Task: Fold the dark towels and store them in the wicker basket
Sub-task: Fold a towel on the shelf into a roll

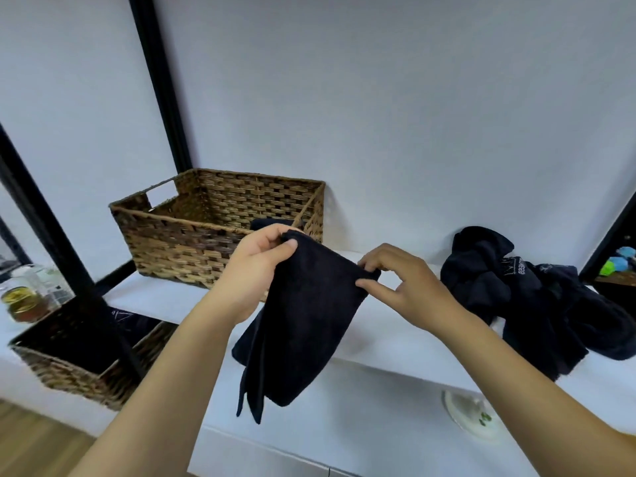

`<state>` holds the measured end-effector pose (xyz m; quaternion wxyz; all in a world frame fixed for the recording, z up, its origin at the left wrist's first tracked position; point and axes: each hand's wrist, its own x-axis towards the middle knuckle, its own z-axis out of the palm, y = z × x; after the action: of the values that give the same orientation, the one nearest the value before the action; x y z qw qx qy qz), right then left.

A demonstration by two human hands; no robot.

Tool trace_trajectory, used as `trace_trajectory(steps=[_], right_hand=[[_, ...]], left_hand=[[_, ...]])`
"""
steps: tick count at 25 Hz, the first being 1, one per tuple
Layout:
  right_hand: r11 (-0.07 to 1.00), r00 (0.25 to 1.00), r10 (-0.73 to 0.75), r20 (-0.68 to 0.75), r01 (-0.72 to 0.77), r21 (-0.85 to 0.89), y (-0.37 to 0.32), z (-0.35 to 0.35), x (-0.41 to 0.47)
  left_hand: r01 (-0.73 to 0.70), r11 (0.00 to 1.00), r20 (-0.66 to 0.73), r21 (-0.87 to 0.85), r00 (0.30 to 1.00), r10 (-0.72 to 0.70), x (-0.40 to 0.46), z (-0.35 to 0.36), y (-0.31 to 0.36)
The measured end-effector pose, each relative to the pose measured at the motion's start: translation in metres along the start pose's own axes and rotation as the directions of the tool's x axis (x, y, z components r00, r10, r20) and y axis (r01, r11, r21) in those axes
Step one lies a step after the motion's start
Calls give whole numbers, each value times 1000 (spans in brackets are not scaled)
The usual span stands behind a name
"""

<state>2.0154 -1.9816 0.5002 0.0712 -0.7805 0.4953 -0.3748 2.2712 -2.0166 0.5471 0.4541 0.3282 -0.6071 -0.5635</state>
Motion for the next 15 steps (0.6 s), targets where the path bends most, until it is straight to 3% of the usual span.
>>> trace_trajectory(steps=[2, 4, 7, 9, 10, 13, 15], right_hand=[[999, 999, -13, 42, 11, 32, -16, 9, -7], [998, 982, 36, 183, -43, 35, -29, 15, -10], [986, 938, 104, 331, -53, -160, -35, 17, -12], [930, 945, 150, 292, -35, -365, -42, 8, -8], [923, 959, 159, 235, -59, -380, -47, 0, -7], [977, 986, 131, 100, -112, -181, -67, -21, -3], [963, 981, 131, 141, -92, -253, -75, -27, -6]], left_hand=[[3, 999, -38, 34, 999, -2, -13, -5, 3], [-11, 996, -35, 89, 999, 14, -25, -7, 5], [-34, 981, -2, 191, 999, 35, -39, -13, 7], [-33, 961, -28, 276, 999, 42, -43, -21, 8], [-31, 951, -71, 307, 996, 56, -44, -25, 8], [-51, 902, -211, 429, 965, 155, -44, -32, 7], [-48, 884, -211, 466, 964, 164, -44, -28, 5]])
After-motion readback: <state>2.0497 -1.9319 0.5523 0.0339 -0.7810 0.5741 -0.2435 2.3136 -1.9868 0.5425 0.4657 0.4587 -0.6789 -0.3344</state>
